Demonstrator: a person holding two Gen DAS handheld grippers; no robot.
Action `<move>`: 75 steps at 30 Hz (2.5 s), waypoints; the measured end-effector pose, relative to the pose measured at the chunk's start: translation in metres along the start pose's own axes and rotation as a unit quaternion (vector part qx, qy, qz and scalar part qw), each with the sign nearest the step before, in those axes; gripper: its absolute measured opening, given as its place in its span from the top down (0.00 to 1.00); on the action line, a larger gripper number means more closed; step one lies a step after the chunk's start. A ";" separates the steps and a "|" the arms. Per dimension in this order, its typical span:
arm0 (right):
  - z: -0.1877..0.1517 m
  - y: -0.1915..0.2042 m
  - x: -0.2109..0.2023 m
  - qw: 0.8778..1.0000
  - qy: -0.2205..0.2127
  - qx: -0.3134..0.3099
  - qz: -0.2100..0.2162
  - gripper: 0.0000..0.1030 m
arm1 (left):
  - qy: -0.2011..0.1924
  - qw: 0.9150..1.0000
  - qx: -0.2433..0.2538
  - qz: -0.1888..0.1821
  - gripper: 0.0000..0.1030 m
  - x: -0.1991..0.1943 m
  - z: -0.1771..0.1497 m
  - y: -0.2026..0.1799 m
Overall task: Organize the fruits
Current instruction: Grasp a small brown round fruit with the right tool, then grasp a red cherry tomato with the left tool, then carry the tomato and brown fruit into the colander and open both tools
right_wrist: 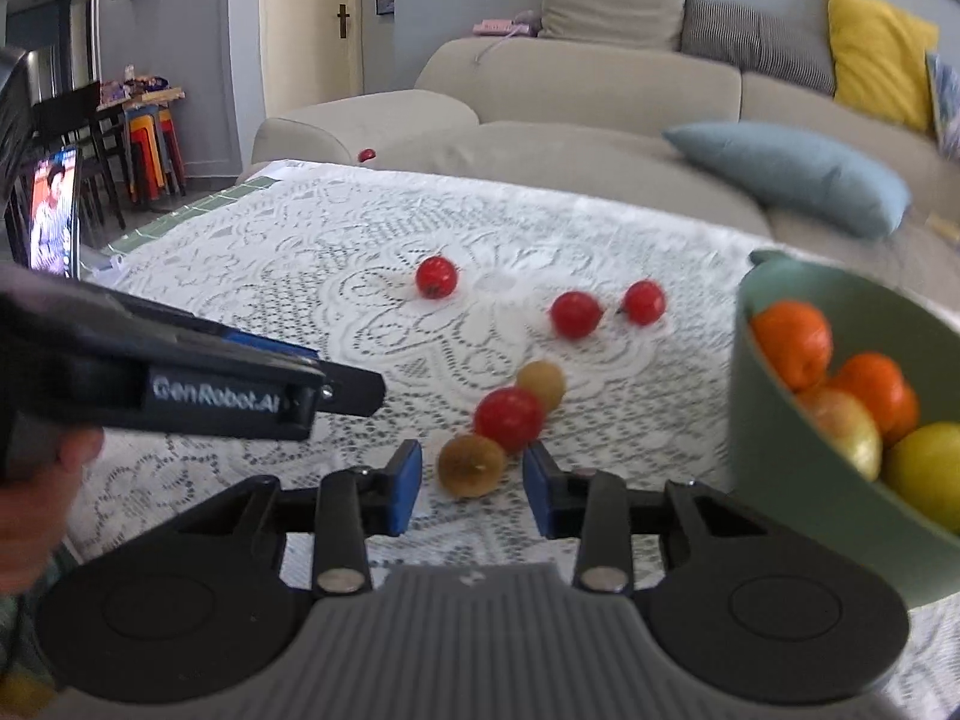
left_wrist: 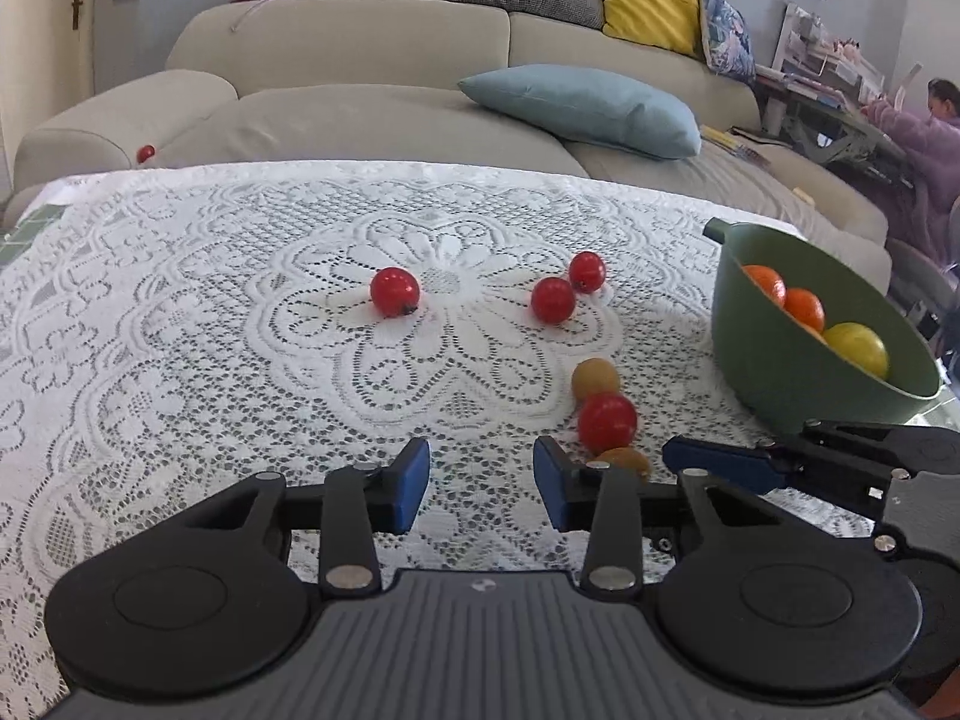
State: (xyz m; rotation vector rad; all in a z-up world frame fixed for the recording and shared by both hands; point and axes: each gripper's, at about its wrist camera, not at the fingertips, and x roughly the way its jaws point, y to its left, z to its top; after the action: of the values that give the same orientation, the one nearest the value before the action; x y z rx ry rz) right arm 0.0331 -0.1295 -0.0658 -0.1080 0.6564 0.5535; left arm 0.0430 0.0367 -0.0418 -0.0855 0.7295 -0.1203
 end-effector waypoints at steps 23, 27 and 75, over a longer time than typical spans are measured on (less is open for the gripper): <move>-0.003 -0.014 -0.009 0.997 -0.004 -0.012 -0.081 0.77 | -0.006 0.999 0.028 -0.029 0.59 0.008 0.005 -0.019; -0.004 -0.023 -0.009 0.996 0.000 0.001 -0.090 0.77 | -0.007 0.998 0.041 -0.039 0.59 0.015 0.006 -0.030; 0.027 -0.051 -0.080 0.993 -0.078 0.000 -0.086 0.77 | -0.021 0.999 0.023 -0.029 0.69 -0.008 0.041 -0.077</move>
State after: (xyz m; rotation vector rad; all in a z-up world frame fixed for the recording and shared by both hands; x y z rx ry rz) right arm 0.0220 -0.2016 0.0002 -0.1178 0.4893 0.3917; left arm 0.0586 -0.0369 0.0028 -0.0660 0.6830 -0.1906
